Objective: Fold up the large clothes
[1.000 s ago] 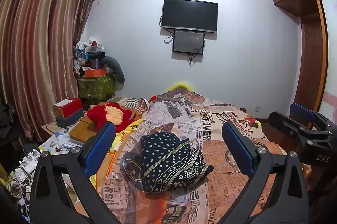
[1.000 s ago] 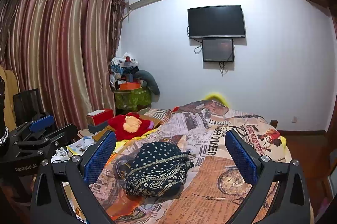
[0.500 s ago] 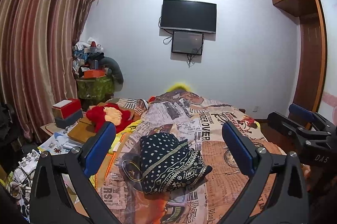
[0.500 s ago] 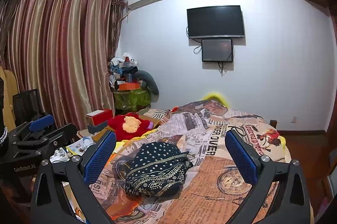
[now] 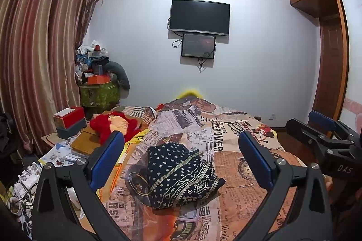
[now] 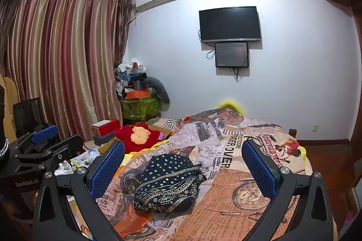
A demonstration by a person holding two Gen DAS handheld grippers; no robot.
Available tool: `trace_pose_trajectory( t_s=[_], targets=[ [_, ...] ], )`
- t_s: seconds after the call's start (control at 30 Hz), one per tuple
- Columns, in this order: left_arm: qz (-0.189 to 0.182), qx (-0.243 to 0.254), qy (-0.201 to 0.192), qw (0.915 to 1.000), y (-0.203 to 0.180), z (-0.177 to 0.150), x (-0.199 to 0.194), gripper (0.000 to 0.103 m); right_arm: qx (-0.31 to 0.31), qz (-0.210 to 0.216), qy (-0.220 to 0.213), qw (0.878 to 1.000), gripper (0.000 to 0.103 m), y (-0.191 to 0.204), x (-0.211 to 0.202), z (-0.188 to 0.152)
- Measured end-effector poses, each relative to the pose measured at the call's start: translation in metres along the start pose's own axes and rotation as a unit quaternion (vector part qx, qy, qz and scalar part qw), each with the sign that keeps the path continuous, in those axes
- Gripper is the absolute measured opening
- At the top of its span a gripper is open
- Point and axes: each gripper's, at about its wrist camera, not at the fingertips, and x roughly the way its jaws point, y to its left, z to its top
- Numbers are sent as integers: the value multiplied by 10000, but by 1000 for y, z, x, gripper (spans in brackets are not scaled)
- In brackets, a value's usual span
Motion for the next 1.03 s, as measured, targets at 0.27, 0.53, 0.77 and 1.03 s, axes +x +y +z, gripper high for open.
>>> trace_pose_trajectory(
  t_s=[0.27,0.53,0.77,1.03],
  targets=[
    [-146,72,51,9999,-1,0,1,102,4,1,2,10000,103,0,0,0],
    [-135,56,19,9999,-2,0,-1,102,8,-8,-1,10000,103,0,0,0],
    [-88,79,-30,9999,-5,0,-3,102,36,-23,10,10000,103,0,-2,1],
    [-80,89,-29,9999,-5,1,-3,102,45,-29,11,10000,103,1,-1,1]
  ],
)
